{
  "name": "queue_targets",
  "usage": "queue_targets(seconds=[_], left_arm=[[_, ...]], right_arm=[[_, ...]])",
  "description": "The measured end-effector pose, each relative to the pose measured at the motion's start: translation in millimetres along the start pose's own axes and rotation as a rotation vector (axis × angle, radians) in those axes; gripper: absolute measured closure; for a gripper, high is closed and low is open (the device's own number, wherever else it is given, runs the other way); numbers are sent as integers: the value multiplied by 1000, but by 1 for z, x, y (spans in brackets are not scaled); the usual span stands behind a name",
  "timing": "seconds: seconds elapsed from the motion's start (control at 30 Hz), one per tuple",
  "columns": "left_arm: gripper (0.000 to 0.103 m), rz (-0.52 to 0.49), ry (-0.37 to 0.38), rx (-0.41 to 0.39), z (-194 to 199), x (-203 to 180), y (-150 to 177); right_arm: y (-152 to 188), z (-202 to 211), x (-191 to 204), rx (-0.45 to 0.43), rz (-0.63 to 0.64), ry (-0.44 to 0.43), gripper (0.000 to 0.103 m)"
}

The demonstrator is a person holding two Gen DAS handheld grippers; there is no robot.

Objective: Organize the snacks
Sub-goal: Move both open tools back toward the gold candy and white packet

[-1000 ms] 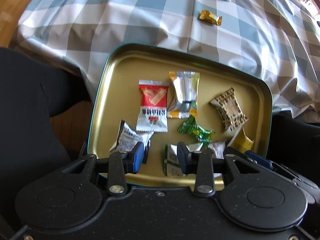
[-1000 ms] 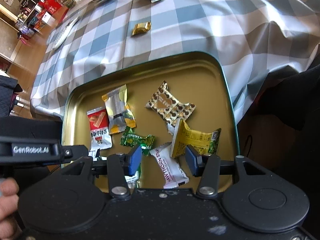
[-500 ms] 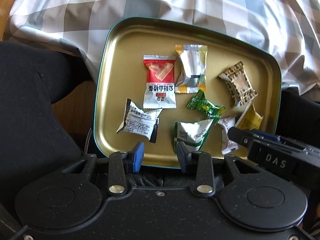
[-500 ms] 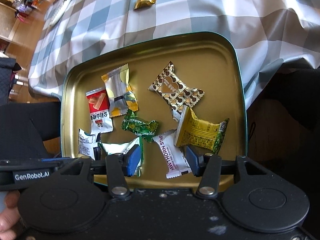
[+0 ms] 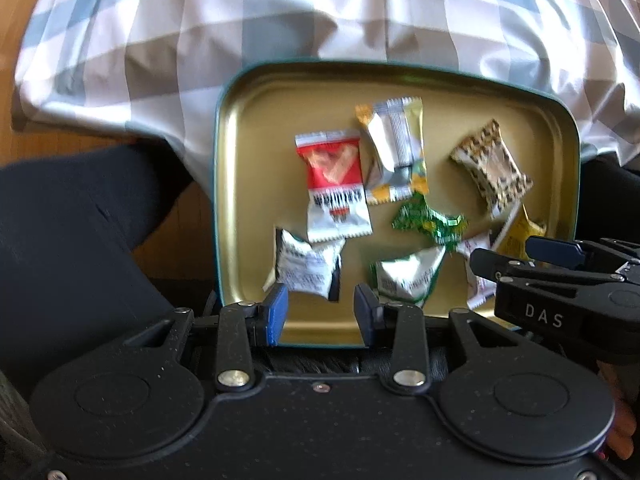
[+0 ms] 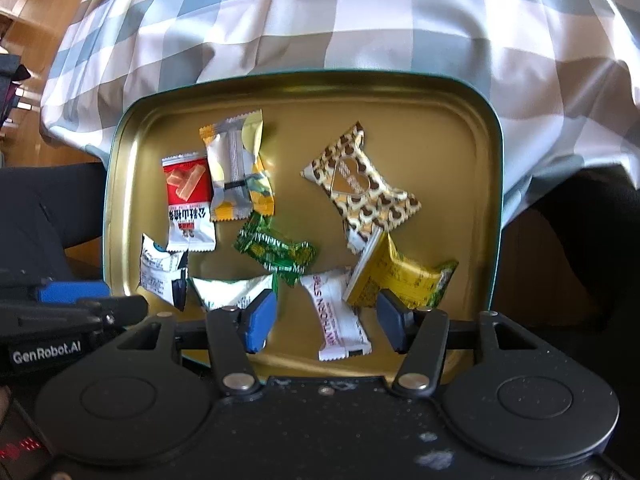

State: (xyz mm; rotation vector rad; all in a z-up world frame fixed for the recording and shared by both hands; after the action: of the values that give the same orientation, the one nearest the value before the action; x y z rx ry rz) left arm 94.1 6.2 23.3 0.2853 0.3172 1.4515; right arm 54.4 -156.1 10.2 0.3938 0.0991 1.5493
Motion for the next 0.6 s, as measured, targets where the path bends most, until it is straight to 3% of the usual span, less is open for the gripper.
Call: queue_targets(seconds=[0.23,0.6], left_arm=[[57,29,6,-39,20,19,-29],[57,116,33,-130,43,40,-95]], right_arm=[[-29,22,-2,-42,1,24,43],[-96,53,-18,-96,-101,17,42]])
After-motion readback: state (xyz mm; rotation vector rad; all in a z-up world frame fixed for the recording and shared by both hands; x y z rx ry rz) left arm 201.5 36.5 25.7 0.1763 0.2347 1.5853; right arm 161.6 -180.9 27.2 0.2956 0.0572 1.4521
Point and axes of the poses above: each gripper's, at about its wrist camera, not at the fingertips, and z roughly against the way its jaws point, x to its left, y to its underside, the point moved 1 cm from there along -z, roughly the way its jaws point, and after that the axes turned 13 degrees about x, right-handed, at the moved point
